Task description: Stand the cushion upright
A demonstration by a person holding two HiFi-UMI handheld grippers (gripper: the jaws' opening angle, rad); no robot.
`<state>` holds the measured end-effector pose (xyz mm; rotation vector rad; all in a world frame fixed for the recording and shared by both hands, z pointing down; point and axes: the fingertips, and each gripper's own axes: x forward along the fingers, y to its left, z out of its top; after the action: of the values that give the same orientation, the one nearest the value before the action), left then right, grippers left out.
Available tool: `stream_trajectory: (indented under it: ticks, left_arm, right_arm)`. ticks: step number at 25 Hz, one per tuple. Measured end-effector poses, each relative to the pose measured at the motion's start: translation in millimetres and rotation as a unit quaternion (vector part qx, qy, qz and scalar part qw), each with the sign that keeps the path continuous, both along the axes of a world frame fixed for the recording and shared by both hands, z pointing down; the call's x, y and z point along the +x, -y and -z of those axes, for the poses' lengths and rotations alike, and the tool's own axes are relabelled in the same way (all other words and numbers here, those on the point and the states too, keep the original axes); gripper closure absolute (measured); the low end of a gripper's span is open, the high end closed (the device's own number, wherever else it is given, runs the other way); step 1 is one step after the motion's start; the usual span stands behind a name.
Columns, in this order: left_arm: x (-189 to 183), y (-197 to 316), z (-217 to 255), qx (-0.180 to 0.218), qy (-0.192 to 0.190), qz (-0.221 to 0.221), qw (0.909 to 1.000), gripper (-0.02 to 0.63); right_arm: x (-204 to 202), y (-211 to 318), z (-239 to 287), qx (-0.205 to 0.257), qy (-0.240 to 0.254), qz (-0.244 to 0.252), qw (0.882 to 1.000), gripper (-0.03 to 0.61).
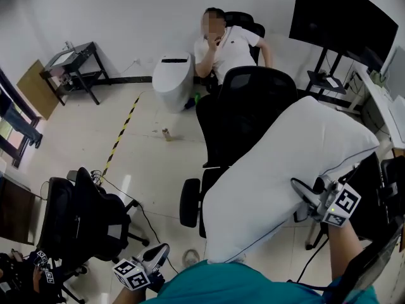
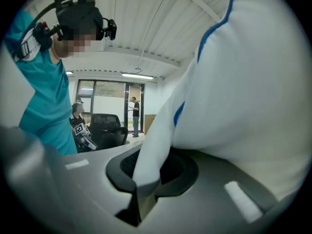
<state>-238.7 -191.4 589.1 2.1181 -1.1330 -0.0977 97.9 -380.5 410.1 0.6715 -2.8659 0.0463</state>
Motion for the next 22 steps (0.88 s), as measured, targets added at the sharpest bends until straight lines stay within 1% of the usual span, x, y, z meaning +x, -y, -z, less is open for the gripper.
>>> stream_trajectory:
  ticks: [6,10,13,17,22]
  left_arm:
    - [1.0,-1.8,-12.9,-0.01,-0.008,-0.016,0.9998,0.602]
    - [-2.9,-3.3,-23.9,-0.014,-0.01,-0.012,0.9998,0.602]
    - [-7.6,-8.7,-25.3,-0.016,-0.008,-0.009,0.9998,0.602]
    - [-13.9,-15.4,-18.7,-0.008,-0.008,0.004,0.9999,0.602]
    - [-24.1,-19.2,-8.6,-0.001,0.0,0.028,0.9996,0.603]
  right_arm:
    - [-20.4,-30.0,17.8,0.066,-0.025,0.034,0.997,0.549]
    - [-38.4,-27.7,20.4,0.092,-0.051,0.065,0.992,0.548]
    - [-61.7,-24.4,21.2,0.105,-0.064,0.096,0.988,0.548]
    - [-86.9,-16.4,26.7,0.12,-0.063,0.124,0.983,0.546]
    - [-113.7,-2.2,48.2,0.157,-0.047,0.15,0.975,0.545]
